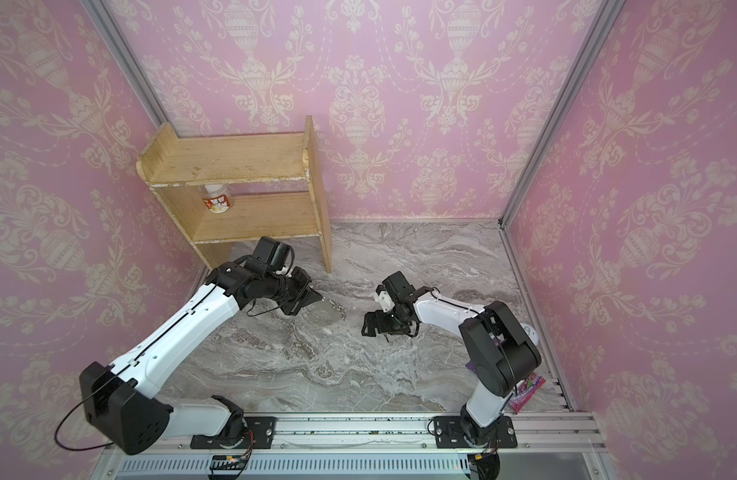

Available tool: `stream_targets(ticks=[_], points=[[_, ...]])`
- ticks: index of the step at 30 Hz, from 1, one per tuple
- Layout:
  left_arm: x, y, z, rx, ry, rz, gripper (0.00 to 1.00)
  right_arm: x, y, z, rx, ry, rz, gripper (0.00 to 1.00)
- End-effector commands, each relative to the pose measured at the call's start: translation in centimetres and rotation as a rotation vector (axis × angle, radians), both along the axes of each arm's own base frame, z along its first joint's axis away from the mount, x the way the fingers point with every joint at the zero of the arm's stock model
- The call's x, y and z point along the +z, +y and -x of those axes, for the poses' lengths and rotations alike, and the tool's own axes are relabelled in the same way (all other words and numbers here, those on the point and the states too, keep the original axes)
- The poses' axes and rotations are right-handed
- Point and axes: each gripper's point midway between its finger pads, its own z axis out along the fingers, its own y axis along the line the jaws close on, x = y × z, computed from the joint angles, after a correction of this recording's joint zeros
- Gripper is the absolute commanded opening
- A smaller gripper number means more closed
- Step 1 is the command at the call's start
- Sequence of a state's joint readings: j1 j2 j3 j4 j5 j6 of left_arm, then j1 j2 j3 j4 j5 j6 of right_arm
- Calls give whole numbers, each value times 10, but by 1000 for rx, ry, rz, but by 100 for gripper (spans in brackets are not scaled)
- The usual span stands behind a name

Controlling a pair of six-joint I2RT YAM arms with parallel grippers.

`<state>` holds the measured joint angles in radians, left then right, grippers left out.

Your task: Put the keys on the keyring

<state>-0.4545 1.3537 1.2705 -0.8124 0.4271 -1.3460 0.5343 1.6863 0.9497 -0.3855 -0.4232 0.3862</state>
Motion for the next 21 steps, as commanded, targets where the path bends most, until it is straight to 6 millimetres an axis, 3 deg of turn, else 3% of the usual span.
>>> stream_targets(ticks=[1,9,13,15,19,21], points=[[3,9,4,29,-5,-17,0,-18,-7,27,-21,109,44,94],[1,9,3,34,-3,-14,0,-24,21,20,0,98,24,93],[3,10,4,34,-7,-21,0,-16,30,13,26,72,4,92],[3,11,4,31,-4,-22,0,-3,28,15,99,56,19,89],[2,15,5,30,-3,-28,0,22,-1,26,308,3,187,84],[2,20,5,28,-5,-38,0,44,-6,20,402,-62,232,82]])
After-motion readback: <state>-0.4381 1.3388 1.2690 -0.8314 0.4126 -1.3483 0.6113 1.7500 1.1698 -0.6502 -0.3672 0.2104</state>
